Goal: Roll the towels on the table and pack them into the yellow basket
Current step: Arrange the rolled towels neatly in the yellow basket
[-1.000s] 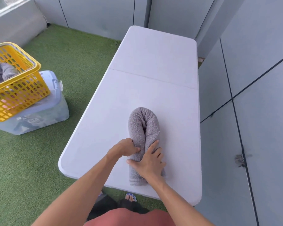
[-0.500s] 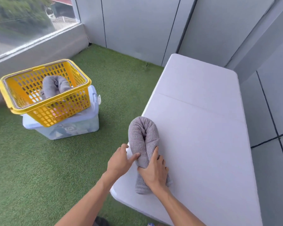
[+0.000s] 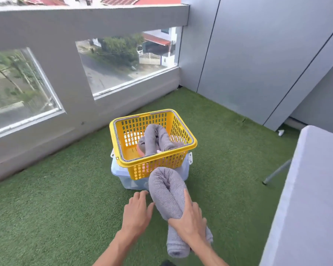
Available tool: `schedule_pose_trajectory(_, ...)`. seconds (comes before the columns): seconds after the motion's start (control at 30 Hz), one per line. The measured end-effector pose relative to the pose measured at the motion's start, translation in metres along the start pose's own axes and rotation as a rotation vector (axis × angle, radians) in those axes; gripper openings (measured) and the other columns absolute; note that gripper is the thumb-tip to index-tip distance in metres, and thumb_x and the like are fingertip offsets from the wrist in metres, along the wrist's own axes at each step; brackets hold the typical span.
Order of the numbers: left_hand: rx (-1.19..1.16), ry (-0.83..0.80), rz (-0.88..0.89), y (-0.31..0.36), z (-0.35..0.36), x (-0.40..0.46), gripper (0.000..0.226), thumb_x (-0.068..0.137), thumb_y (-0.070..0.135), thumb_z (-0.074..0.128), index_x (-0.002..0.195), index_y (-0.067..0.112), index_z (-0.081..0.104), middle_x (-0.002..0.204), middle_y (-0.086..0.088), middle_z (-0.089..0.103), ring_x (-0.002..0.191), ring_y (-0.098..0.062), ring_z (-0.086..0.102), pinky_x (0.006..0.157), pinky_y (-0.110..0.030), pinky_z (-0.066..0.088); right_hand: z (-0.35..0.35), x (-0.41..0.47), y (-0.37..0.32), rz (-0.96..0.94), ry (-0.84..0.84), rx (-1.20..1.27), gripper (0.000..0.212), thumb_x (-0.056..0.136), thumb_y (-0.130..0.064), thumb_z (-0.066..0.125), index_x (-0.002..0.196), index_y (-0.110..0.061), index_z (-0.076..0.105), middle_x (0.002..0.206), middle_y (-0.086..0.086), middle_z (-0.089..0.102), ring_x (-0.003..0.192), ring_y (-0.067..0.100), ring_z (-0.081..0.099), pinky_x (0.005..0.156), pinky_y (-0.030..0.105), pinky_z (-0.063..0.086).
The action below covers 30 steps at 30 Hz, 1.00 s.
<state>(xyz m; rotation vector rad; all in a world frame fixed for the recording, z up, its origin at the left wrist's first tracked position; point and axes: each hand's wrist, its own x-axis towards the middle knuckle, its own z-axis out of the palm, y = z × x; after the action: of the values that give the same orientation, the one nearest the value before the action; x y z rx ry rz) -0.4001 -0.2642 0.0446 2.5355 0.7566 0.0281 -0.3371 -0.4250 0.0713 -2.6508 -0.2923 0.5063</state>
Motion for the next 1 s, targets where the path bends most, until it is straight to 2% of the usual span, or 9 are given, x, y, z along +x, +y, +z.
schedule_pose_trajectory(0.3,-0.012,0.139,-0.068,-0.057,-0.022,0.166,0.041,0.091,0.034,0.057,0.127,0.017,0.051,0.119,-0.005,0.055,0.106,-0.028,0.057,0.08,-0.043,0.049,0.013,0.175,-0.119,-0.127,-0.087,0.003,0.112,0.062,-0.055,0.066,0.149,-0.039,-0.004,0.126,0.004,0.047,0.121,0.028,0.047,0.089,0.047,0.043)
schedule_pose_trajectory(0.43,-0.005,0.143,-0.168,-0.075,-0.025,0.256,0.038,0.089,0.031,0.06,0.123,0.017,0.054,0.115,-0.007,0.057,0.104,-0.031,0.057,0.079,-0.043,0.048,0.025,0.267,-0.167,-0.175,-0.176,-0.062,0.11,0.062,-0.056,0.064,0.149,-0.038,-0.001,0.131,0.006,0.045,0.123,0.029,0.044,0.091,0.047,0.044)
schedule_pose_trajectory(0.6,0.037,0.159,-0.253,-0.105,-0.023,0.344,0.035,0.085,0.024,0.065,0.118,0.014,0.058,0.118,-0.009,0.058,0.105,-0.033,0.058,0.078,-0.044,0.05,0.051,0.351,-0.216,-0.186,-0.275,-0.109,0.111,0.059,-0.058,0.063,0.149,-0.037,0.001,0.126,0.008,0.049,0.12,0.031,0.047,0.092,0.046,0.045)
schedule_pose_trajectory(0.7,0.095,0.184,-0.262,-0.132,-0.02,0.383,0.037,0.089,0.02,0.059,0.125,0.012,0.053,0.134,-0.016,0.049,0.123,-0.035,0.048,0.09,-0.046,0.048,0.08,0.384,-0.24,-0.163,-0.337,-0.098,0.109,0.06,-0.057,0.063,0.148,-0.038,0.002,0.124,0.009,0.049,0.119,0.033,0.048,0.092,0.047,0.044)
schedule_pose_trajectory(0.83,0.135,0.168,-0.26,-0.17,-0.009,0.432,0.049,0.096,0.022,0.049,0.143,0.011,0.036,0.154,-0.018,0.028,0.143,-0.032,0.027,0.109,-0.045,0.034,0.132,0.417,-0.257,-0.077,-0.379,-0.061,0.103,0.071,-0.051,0.065,0.149,-0.037,0.0,0.129,0.011,0.044,0.121,0.034,0.043,0.094,0.049,0.041)
schedule_pose_trajectory(0.93,0.122,0.105,-0.236,-0.185,0.008,0.45,0.056,0.101,0.026,0.035,0.152,0.014,0.017,0.16,-0.014,0.007,0.149,-0.026,0.006,0.116,-0.046,0.024,0.17,0.433,-0.259,-0.035,-0.359,-0.102,0.104,0.076,-0.048,0.066,0.149,-0.037,-0.007,0.132,0.011,0.038,0.123,0.033,0.039,0.091,0.051,0.039)
schedule_pose_trajectory(1.0,0.143,0.082,-0.226,-0.191,0.018,0.453,0.057,0.101,0.025,0.032,0.153,0.012,0.013,0.161,-0.014,0.0,0.149,-0.027,-0.001,0.116,-0.05,0.022,0.195,0.438,-0.261,-0.035,-0.343,-0.128,0.107,0.078,-0.048,0.066,0.148,-0.037,-0.013,0.133,0.011,0.035,0.123,0.033,0.038,0.091,0.052,0.041)
